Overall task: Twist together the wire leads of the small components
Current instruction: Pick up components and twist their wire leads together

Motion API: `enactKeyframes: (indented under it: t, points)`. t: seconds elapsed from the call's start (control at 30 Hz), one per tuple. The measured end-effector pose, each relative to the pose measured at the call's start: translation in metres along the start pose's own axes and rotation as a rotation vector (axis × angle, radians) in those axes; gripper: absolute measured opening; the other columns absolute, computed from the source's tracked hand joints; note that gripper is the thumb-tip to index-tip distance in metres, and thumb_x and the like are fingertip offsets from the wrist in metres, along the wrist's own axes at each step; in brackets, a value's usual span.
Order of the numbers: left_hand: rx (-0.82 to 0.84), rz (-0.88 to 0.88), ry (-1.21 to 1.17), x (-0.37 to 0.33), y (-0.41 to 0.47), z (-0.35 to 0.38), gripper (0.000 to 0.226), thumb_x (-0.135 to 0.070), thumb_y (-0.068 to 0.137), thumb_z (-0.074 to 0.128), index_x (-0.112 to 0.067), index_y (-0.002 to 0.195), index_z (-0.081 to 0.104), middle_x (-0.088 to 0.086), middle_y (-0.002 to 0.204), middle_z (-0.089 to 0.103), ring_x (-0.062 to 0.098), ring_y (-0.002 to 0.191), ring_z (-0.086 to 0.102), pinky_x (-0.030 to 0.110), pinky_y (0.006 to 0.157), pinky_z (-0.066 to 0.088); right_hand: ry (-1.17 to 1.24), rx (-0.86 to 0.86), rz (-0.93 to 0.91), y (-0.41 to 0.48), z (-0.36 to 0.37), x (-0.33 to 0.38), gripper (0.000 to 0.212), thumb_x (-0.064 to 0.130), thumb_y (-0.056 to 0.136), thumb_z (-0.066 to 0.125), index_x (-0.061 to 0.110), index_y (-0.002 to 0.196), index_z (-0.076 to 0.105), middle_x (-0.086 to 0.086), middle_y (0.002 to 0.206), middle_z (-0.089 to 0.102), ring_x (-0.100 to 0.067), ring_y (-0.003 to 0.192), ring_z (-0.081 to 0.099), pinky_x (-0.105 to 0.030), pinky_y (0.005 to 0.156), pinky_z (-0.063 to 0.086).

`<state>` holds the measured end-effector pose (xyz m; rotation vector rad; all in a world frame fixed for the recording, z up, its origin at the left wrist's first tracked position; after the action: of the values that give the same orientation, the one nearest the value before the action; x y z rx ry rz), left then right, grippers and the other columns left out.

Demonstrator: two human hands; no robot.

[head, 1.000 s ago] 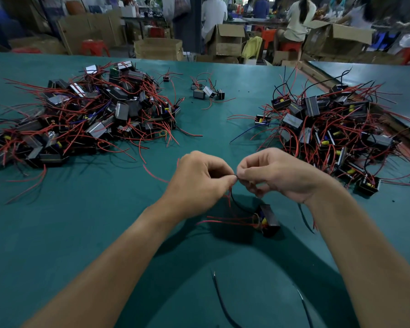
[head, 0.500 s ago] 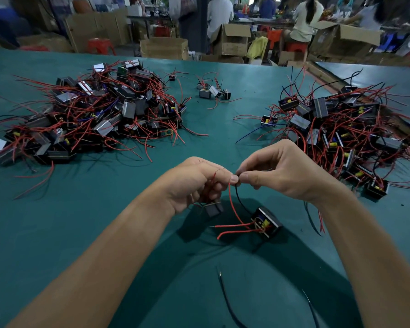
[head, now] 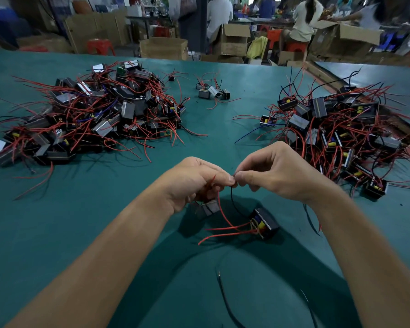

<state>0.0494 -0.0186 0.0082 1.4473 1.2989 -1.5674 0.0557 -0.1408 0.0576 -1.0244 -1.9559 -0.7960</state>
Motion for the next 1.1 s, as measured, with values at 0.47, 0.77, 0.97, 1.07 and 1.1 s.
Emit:
enactKeyframes:
  t: [0.47, 0.77, 0.97, 1.07, 1.1]
  points:
    - [-0.142, 0.304, 0.122, -0.025, -0.004, -0.001, 0.010, 0.000, 0.082, 0.070, -0.001, 0.072, 0.072, -0.001, 0.046, 0.051, 0.009, 0.043, 0.041, 0.019, 0.046, 0.034, 0.167, -0.078, 0.093, 0.001, -0.006, -0.010, 0.013, 0.001, 0.084, 0.071, 0.011, 0.075, 0.071, 0.002, 0.057, 0.066, -0.007, 0.051, 0.058, -0.019, 0.051, 0.050]
    - [0.034, 0.106, -0.103, -0.013, -0.004, 0.008, 0.023, -0.003, 0.083, 0.066, -0.011, 0.063, 0.074, -0.002, 0.045, 0.049, 0.008, 0.040, 0.041, 0.015, 0.043, 0.037, -0.010, -0.009, -0.042, -0.004, -0.010, 0.006, 0.009, 0.005, 0.083, 0.075, 0.013, 0.081, 0.079, -0.003, 0.068, 0.074, -0.007, 0.058, 0.061, -0.017, 0.058, 0.049]
    - [-0.084, 0.251, 0.090, -0.020, -0.005, 0.000, 0.014, -0.001, 0.082, 0.070, -0.006, 0.068, 0.073, -0.001, 0.048, 0.052, 0.008, 0.043, 0.041, 0.019, 0.045, 0.036, -0.088, 0.033, 0.072, 0.001, 0.003, 0.001, 0.024, 0.004, 0.086, 0.069, 0.013, 0.064, 0.070, 0.003, 0.049, 0.059, -0.007, 0.048, 0.052, -0.018, 0.051, 0.043]
    - [-0.219, 0.577, 0.514, -0.042, -0.018, 0.006, 0.010, -0.008, 0.080, 0.069, -0.010, 0.073, 0.075, 0.002, 0.056, 0.064, 0.009, 0.048, 0.052, 0.025, 0.050, 0.044, 0.050, 0.050, 0.298, 0.001, 0.010, -0.016, 0.039, -0.002, 0.083, 0.061, 0.015, 0.049, 0.061, 0.001, 0.043, 0.045, -0.010, 0.040, 0.038, -0.020, 0.046, 0.040]
    - [-0.260, 0.685, 0.627, -0.048, -0.023, 0.010, 0.009, -0.010, 0.080, 0.069, -0.012, 0.074, 0.076, 0.003, 0.058, 0.066, 0.013, 0.050, 0.056, 0.026, 0.052, 0.046, 0.120, 0.041, 0.381, -0.001, 0.011, -0.023, 0.039, 0.001, 0.082, 0.058, 0.016, 0.046, 0.058, 0.000, 0.043, 0.043, -0.011, 0.039, 0.034, -0.020, 0.046, 0.040]
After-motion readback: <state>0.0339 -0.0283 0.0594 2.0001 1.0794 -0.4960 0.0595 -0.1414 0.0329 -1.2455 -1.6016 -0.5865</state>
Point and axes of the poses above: each hand's wrist, its own y-axis towards the middle knuckle, its own z-axis out of the palm, x = y × z, the point moved 9 cm from there along y, towards the middle knuckle
